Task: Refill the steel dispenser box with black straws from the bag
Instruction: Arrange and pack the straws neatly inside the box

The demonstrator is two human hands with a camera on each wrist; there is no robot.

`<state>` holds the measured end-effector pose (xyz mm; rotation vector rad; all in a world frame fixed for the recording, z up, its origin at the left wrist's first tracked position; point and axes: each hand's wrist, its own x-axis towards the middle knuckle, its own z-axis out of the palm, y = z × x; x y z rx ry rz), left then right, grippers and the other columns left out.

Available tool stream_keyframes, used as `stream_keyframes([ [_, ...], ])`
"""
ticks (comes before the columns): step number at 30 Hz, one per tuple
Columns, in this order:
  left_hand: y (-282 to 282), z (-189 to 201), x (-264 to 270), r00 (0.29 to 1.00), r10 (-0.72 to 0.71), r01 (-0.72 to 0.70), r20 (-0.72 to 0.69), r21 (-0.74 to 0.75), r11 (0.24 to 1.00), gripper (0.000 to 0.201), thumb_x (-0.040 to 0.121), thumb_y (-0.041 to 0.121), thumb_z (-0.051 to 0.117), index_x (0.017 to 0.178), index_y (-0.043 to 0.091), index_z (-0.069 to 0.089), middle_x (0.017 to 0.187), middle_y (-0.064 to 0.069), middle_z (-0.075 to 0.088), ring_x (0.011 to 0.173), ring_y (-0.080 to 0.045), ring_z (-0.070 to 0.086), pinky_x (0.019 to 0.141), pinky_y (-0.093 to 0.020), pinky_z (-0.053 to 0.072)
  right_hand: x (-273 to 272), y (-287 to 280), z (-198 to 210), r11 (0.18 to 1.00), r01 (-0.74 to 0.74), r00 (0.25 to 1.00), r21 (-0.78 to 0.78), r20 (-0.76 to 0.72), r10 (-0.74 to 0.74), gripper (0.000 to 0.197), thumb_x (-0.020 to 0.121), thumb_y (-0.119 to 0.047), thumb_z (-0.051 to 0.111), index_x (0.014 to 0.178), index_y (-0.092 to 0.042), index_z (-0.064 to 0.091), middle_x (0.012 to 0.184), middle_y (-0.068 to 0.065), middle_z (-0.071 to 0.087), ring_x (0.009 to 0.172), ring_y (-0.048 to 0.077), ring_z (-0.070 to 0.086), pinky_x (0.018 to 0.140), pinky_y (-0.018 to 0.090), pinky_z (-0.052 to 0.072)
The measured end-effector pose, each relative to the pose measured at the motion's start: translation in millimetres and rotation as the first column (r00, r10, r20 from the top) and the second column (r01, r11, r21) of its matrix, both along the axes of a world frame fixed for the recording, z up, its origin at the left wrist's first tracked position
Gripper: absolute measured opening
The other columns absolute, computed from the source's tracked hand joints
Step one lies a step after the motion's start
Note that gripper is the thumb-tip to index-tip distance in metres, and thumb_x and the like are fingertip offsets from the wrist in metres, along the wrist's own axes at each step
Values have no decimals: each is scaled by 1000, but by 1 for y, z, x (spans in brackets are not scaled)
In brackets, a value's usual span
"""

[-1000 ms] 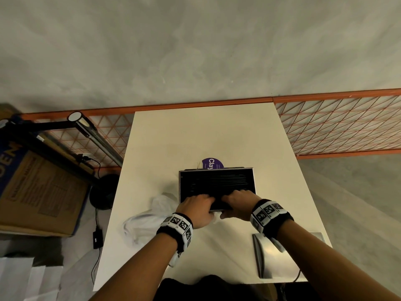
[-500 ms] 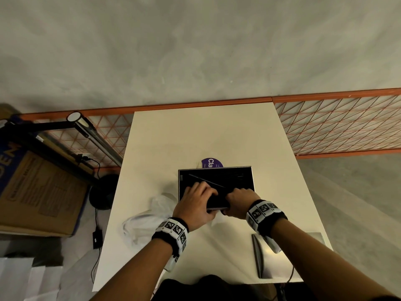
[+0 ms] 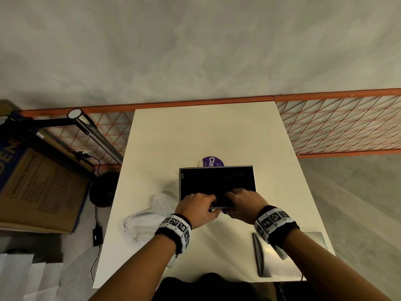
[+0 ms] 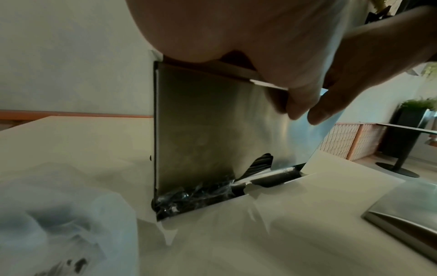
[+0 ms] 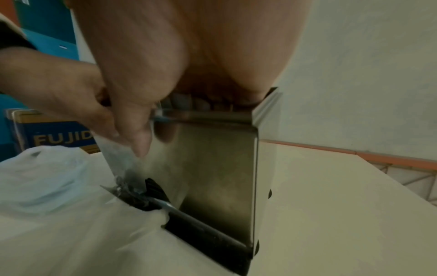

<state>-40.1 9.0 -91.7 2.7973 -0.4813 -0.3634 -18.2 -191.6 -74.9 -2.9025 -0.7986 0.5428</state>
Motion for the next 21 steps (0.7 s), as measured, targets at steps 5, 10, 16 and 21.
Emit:
stream_keyframes([
  [5,-2,2,2,999,-12,15,-35,83,996,32,94,54,56,112,29,64,104,1,73,94,-29,70,78,-37,55,-5,-5,11,998,50,998,47,23,-51,44,87,-45,58,124,-22,56,115,2,60,109,25,57,83,38,53],
  [10,-4,4,-3,999,5,-2,-50,54,999,32,93,46,60,121,30,59,113,0,69,96,-31,70,82,-41,58,-11,8,14,980,-5,1000,200,-14,8,44,78,-37,67,118,-22,58,108,1,64,98,26,61,80,39,54],
  [16,-3,1,-10,995,30,-27,-95,39,999,32,89,42,64,118,29,61,117,3,70,101,-28,70,85,-39,57,-12,25,-3,1000,21,946,-16,-322,-25,60,82,-33,71,134,-18,46,126,8,62,112,30,61,88,38,52],
  [21,-7,-5,-16,993,29,-13,-112,145,989,32,91,46,61,113,23,66,112,-4,73,102,-33,70,86,-40,56,-15,25,-14,998,31,937,-56,-346,-49,69,83,-37,69,141,-23,36,129,9,61,112,31,61,91,42,53],
])
